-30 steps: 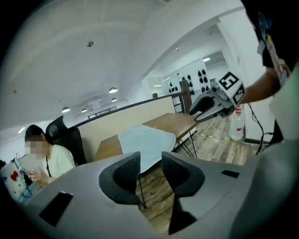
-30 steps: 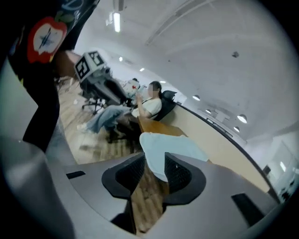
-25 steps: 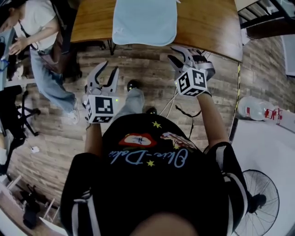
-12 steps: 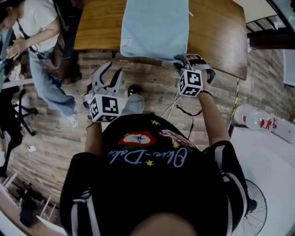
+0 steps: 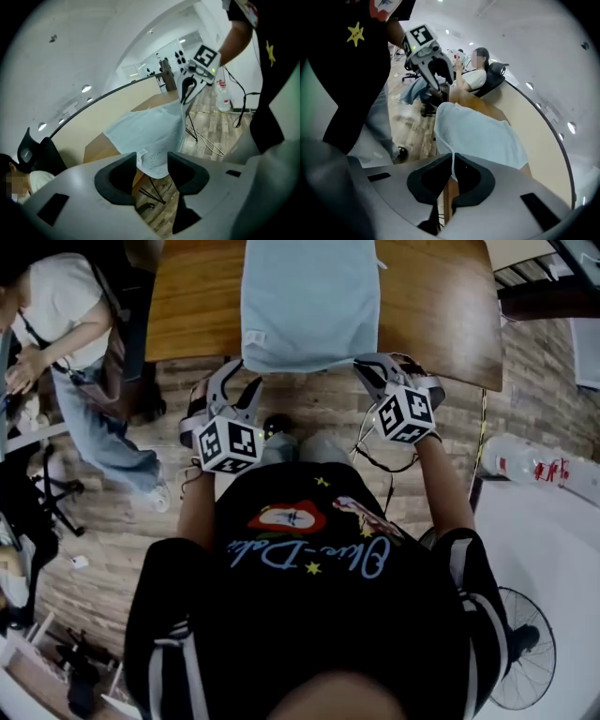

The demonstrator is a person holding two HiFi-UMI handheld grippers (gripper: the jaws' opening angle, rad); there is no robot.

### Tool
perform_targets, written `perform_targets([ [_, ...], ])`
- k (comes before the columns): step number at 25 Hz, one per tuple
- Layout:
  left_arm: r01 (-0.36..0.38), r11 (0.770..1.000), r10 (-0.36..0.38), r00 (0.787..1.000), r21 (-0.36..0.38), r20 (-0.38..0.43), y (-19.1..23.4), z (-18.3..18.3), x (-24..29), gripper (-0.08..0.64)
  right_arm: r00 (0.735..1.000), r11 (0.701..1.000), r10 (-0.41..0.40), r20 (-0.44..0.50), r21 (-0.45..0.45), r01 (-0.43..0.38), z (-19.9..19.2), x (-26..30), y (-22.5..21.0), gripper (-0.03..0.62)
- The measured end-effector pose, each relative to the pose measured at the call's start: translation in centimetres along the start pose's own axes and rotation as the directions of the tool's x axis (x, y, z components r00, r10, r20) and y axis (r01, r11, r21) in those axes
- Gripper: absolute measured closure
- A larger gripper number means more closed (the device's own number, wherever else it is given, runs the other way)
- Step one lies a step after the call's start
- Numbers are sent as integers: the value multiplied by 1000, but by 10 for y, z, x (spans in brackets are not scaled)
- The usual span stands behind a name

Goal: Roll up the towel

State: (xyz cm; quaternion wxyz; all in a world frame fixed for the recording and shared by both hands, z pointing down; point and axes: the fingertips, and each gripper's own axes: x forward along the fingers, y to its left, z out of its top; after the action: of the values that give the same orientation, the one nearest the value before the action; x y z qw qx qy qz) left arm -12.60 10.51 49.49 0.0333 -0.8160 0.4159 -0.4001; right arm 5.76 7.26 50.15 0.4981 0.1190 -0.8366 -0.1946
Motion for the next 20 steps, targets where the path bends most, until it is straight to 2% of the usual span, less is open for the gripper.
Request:
perform_targets([
  [4,45,995,-42,998,86,-39,-13,-2,23,357,997,994,-38,69,107,30,8,-17,-16,580],
  [9,99,979,-80,990,178,-114,-29,-16,38,347,988,977,-73,136,208,44,9,-35,-35,580],
  [11,97,977,-71,988,189,-137,-29,-18,41,344,984,971,-78,161,236,39,9,-40,-43,580],
  [14,51,982,-27,991,184,-130,-23,-11,41,354,978,966,-70,195,259,17,8,-45,-52,580],
  [17,-18,984,36,995,179,-95,-11,4,39,509,971,955,-65,231,296,-6,4,-48,-58,580],
  [18,-29,984,46,995,175,-93,-8,7,39,536,967,949,-65,246,316,-17,2,-49,-61,580],
  [20,-32,985,50,993,171,-105,-2,13,40,545,960,937,-62,272,346,-38,0,-51,-67,580],
])
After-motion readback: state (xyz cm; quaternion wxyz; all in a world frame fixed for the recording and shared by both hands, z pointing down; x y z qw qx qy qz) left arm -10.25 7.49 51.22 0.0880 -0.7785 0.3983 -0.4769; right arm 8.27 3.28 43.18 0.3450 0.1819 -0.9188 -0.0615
